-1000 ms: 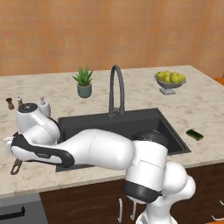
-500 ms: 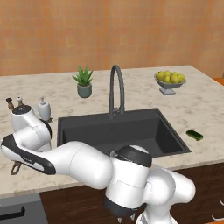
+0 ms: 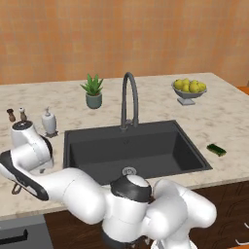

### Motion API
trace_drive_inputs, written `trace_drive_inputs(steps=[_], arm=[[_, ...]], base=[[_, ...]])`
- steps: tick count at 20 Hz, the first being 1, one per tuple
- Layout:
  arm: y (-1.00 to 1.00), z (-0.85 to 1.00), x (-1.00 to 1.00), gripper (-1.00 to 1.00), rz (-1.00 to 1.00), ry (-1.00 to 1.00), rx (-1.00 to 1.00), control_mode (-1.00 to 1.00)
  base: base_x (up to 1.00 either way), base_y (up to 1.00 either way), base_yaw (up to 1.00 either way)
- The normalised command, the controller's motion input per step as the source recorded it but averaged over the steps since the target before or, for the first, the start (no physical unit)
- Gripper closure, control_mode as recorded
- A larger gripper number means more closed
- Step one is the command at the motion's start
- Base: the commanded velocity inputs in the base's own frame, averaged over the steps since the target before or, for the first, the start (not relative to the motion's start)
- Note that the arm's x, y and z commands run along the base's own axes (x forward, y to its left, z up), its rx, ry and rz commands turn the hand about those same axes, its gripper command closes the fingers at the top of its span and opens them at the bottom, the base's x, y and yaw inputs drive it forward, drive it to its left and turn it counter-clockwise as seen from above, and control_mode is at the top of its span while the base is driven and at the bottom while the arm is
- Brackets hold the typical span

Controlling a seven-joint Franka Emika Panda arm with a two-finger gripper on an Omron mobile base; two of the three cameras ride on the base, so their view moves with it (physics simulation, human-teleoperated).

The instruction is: Pick the pan and sponge and place them into the sink. Then turn on the water.

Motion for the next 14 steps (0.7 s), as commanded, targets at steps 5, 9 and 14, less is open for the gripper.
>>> trace_drive_inputs(steps=[5, 9, 14], arm=[[0.29, -0.16, 0.08, -1.0, -0.01, -0.01, 0.0, -1.0], [0.19, -0.21, 0.09, -1.0, -0.02, 0.0, 0.0, -1.0], [0.21, -0.31, 0.09, -1.0, -0.04, 0.0, 0.0, -1.0]], base=[[0.0, 0.0, 0.0], [0.0, 0.0, 0.0], [0.0, 0.0, 0.0]])
